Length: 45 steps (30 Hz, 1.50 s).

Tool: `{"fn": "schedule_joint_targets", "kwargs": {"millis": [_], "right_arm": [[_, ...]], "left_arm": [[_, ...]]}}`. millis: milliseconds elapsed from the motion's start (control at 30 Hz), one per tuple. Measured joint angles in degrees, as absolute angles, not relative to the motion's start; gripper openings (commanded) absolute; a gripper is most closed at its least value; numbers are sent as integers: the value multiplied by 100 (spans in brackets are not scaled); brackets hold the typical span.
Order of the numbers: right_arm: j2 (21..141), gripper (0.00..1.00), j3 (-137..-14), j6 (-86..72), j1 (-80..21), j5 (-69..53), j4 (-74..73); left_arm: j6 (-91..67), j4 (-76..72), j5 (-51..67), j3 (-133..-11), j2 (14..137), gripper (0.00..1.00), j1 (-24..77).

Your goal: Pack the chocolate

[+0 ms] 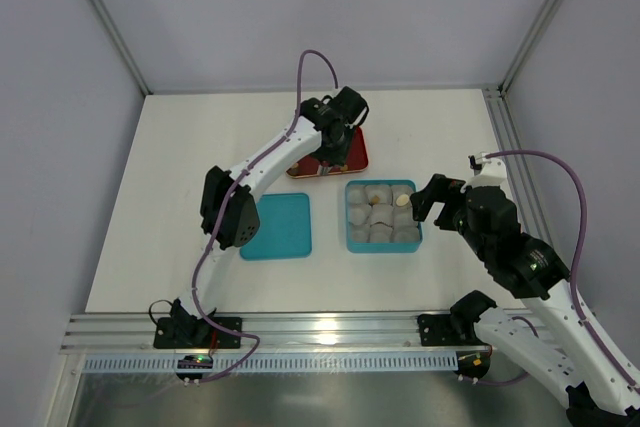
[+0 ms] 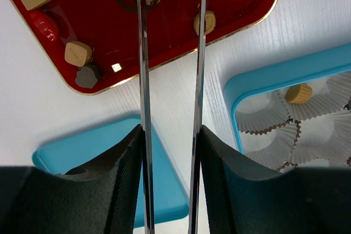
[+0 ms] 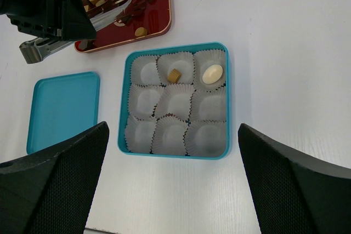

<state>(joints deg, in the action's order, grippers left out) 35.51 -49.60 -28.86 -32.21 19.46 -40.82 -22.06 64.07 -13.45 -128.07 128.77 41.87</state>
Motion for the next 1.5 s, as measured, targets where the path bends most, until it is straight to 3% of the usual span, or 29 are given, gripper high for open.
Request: {"fn": "schedule_joint_targets", "kwargs": {"millis": [533,1033,1500], "right_arm": [[3551,100,-4960,-2886,-3221,1959,-4082],[3555,100,-4960,-2886,-3221,1962,-4082],[3568,100,-4960,-2886,-3221,1964,-4080]], "left_arm": [[-2206,6407,-1323,-12779,12956,39,4187],[-2202,6405,-1299,-12776,12967,26,4187],[-2198,6425,-1308,-12857,12964,23,4187]]}}
